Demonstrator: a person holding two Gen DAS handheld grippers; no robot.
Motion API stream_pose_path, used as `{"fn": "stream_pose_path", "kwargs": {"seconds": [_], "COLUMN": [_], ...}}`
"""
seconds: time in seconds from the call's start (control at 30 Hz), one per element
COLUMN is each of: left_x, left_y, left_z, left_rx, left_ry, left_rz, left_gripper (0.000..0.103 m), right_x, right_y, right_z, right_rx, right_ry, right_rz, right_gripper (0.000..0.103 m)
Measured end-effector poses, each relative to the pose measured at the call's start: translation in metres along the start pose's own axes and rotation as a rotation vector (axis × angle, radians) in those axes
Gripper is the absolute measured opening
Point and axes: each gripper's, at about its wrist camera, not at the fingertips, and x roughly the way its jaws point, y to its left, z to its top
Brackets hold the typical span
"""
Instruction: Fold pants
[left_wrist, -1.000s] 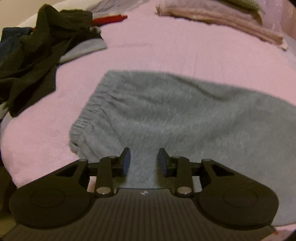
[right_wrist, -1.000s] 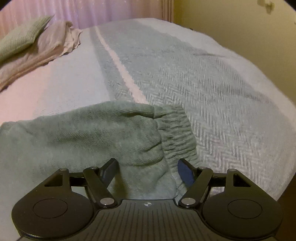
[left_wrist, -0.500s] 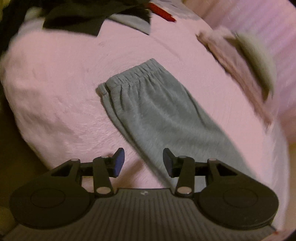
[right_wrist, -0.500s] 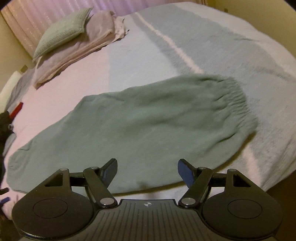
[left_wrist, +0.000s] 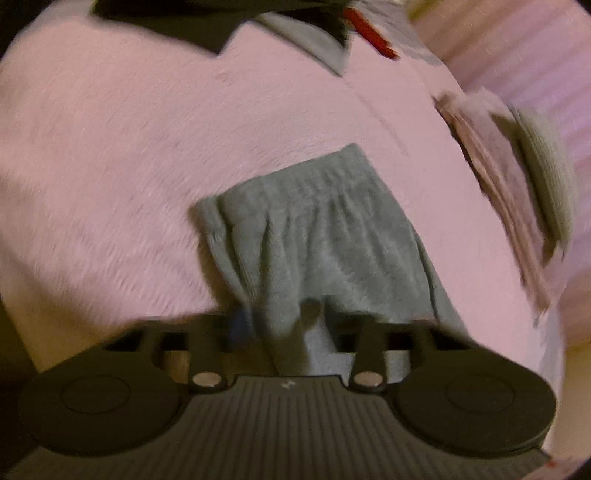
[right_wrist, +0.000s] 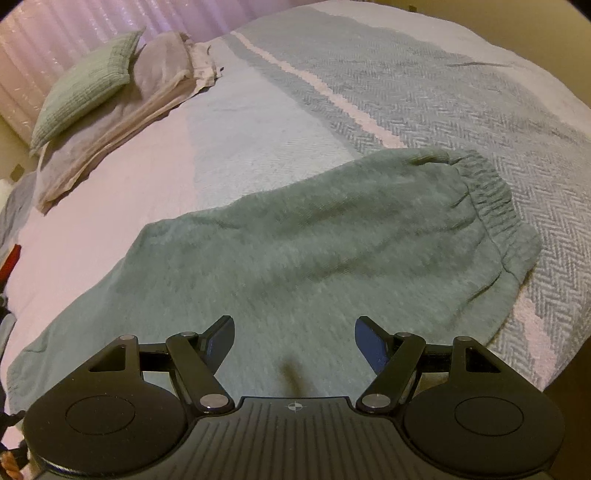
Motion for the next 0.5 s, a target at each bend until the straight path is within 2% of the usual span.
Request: {"fn": "stream_pose_path", "kwargs": {"seconds": [0.1,0.17,0.2,0.33,0.43,0.5], "left_x": [-0.014,-0.032,-0.041,-0.068,-0.079,-0.081], "left_y": [-0.023,-0.060,-0.081,-0.166,-0.220,-0.241], "left_z": [-0.010,-0.030,-0.040,-0.089,-0.148,-0.192], "left_rx": [0.231,0.493,0.604,0.915,1.118,1.201], "left_ry": [-0.063,-0.155,-0.195,-0.281,-0.285,-0.247], "left_rz": [0.060,0.119,0.116,0.012,-0.089,-0.169], "left_gripper": [0.011,0.009,0.009,0.009,0.009,0.009], "right_x": [-0.003,-0.007,-0.009,-0.020,-0.035,-0.046], "right_y": [-0.009,-0.018,-0.023,-0.051,-0.075,-0.093], "right_z": [-0.002,-0.003,-0.004,-0.004,-0.001,0.001], "right_rx": [0.013,0.009,0.005,0.027,0.059,0.060], "right_ry": [0.002,0.002,-0.001,-0.015,-0.031,-0.046], "right_rz": [-0.014,-0.035,-0.045,-0.056,-0.053,-0.059], "right_gripper": [0.069,0.069,0.069,0.069,0.069,0.069]}}
